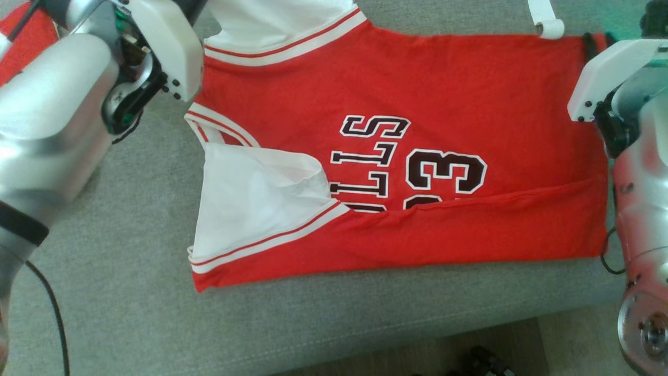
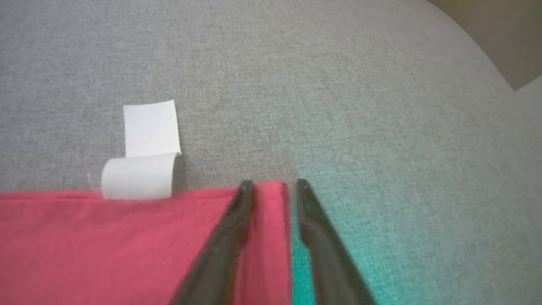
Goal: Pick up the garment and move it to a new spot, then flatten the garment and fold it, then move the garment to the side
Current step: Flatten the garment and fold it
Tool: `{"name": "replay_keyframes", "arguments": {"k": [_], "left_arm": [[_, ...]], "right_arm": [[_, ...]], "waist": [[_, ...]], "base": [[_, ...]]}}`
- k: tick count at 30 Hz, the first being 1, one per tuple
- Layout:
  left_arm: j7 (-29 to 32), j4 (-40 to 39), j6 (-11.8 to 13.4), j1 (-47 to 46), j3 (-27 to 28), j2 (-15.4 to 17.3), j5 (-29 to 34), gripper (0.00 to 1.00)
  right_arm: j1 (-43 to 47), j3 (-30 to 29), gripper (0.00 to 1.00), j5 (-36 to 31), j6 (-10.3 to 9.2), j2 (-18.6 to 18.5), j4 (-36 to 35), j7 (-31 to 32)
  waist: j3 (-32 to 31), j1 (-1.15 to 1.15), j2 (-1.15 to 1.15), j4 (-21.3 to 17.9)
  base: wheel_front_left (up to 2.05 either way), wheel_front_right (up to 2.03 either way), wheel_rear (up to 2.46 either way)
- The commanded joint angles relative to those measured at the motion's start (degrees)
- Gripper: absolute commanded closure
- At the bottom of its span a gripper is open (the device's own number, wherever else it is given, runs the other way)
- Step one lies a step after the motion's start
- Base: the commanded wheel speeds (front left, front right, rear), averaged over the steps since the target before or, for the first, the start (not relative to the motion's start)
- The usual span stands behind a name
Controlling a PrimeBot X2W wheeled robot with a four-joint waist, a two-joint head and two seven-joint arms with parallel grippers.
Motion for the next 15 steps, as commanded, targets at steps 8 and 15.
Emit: {"name": "replay_keyframes", "arguments": {"k": [8,15], "left_arm": [[-2.0,0.5,2.2,-4.5,3.5,2.7,0.2,1.00],[-5.7,3.9,3.9,-7.7,5.3,2.2,0.8,1.00]], "right_arm": [[-4.4,1.8,1.00,1.4,0.36,0.6,-0.3,-6.5],[-10.0,2.8,1.00,3.6,0.36,1.3,1.7,-11.0]], "waist": [[0.4,0.00,0.00,-0.1],[1.6,0.00,0.00,-0.1]], "base": [[0.00,0.00,0.00],[0.00,0.00,0.00]]}}
